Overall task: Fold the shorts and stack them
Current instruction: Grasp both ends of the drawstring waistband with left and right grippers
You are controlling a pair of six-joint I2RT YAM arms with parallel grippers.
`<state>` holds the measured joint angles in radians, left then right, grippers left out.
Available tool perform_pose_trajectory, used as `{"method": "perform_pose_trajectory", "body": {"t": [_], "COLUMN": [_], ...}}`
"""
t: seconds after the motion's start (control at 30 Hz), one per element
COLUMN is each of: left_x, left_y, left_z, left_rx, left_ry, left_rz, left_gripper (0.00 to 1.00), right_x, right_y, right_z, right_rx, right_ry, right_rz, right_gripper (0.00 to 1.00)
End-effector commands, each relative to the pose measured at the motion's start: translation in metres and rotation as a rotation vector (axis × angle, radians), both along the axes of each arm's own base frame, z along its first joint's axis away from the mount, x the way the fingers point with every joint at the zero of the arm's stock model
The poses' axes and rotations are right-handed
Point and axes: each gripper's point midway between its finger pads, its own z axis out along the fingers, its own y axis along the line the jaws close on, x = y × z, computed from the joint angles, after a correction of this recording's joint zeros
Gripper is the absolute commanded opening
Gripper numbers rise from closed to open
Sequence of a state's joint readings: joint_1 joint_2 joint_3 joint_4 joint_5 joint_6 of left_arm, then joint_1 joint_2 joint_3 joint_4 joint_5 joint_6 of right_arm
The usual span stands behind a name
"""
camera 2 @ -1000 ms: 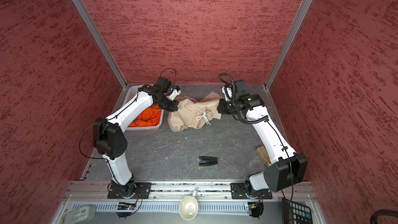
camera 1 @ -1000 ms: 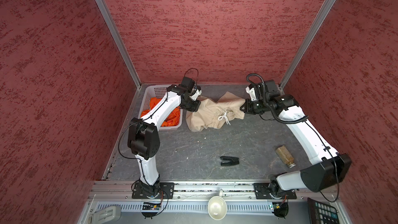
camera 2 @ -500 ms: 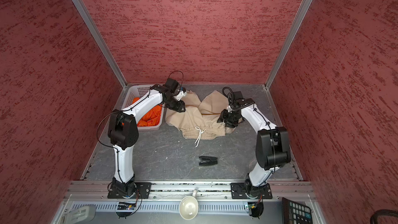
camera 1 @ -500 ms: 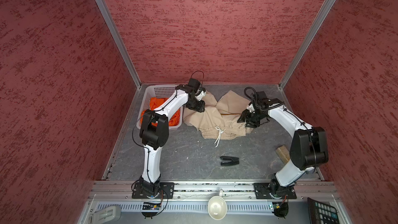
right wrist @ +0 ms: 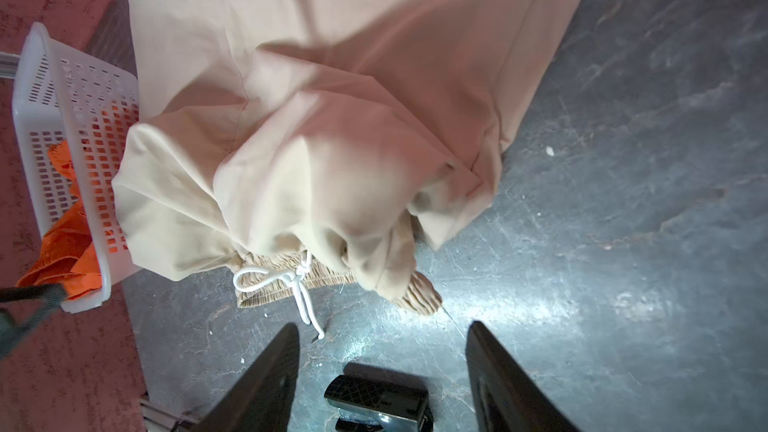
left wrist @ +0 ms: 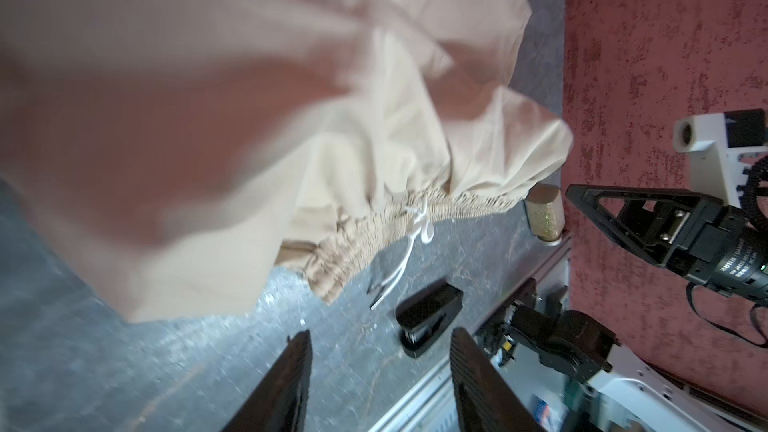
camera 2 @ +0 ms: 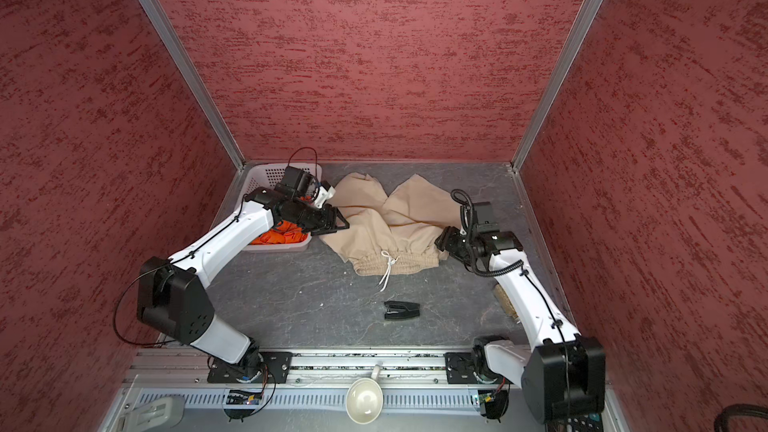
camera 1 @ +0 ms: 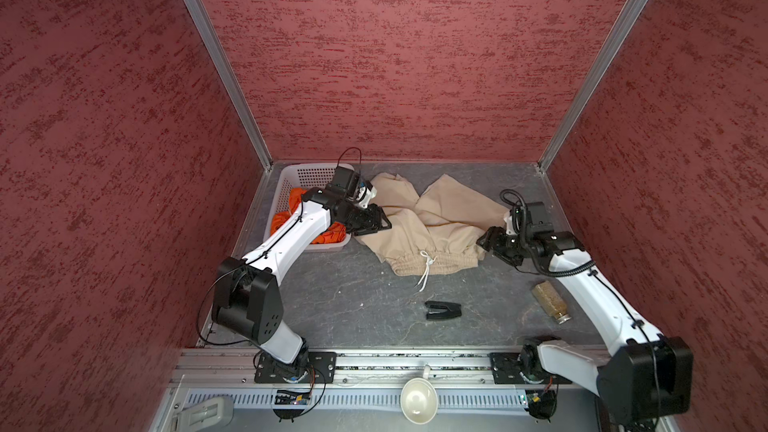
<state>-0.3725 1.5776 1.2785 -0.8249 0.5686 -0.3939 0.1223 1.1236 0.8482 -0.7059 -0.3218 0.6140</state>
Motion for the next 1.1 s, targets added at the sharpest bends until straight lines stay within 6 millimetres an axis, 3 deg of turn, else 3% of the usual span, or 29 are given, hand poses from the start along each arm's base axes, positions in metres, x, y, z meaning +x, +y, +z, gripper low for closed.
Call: {"method": "perform_pose_trajectory", "body": {"t": [0.0, 0.13, 0.43, 0.83, 1.07], "left_x": [-0.008, -0.023, -0.053, -0.047, -0.043], "left_y": [-0.009, -0.014, -0.024, -0.042, -0.039], "left_z": [-0.004, -0.028, -0.068, -0.102, -0.124], "left_rx": [-0.067, -0.084, -0.007, 0.017, 0.057], "left_ry": [0.118, 0.237, 0.336, 0.34, 0.34], "left_rz": [0.107, 0.171, 0.293, 0.455, 0.526], "left_gripper": [0.58, 0.61, 0.64, 0.64, 0.63], "right_x": [0.01, 0.008, 0.001, -0.001, 0.0], "right_y": [0.004, 0.01, 0.023, 0.03, 0.032], "right_z": [-0.003, -0.012, -0.04, -0.056, -0.063], "right_rx": [0.147, 0.257, 0.319, 0.305, 0.308], "right_ry": [-0.063, -0.096, -0.097, -0.064, -0.049], "right_rz": [-0.095, -0.103, -0.034, 0.047, 0.058], "right_gripper": [0.64, 0.64, 0.64, 0.57, 0.47]}}
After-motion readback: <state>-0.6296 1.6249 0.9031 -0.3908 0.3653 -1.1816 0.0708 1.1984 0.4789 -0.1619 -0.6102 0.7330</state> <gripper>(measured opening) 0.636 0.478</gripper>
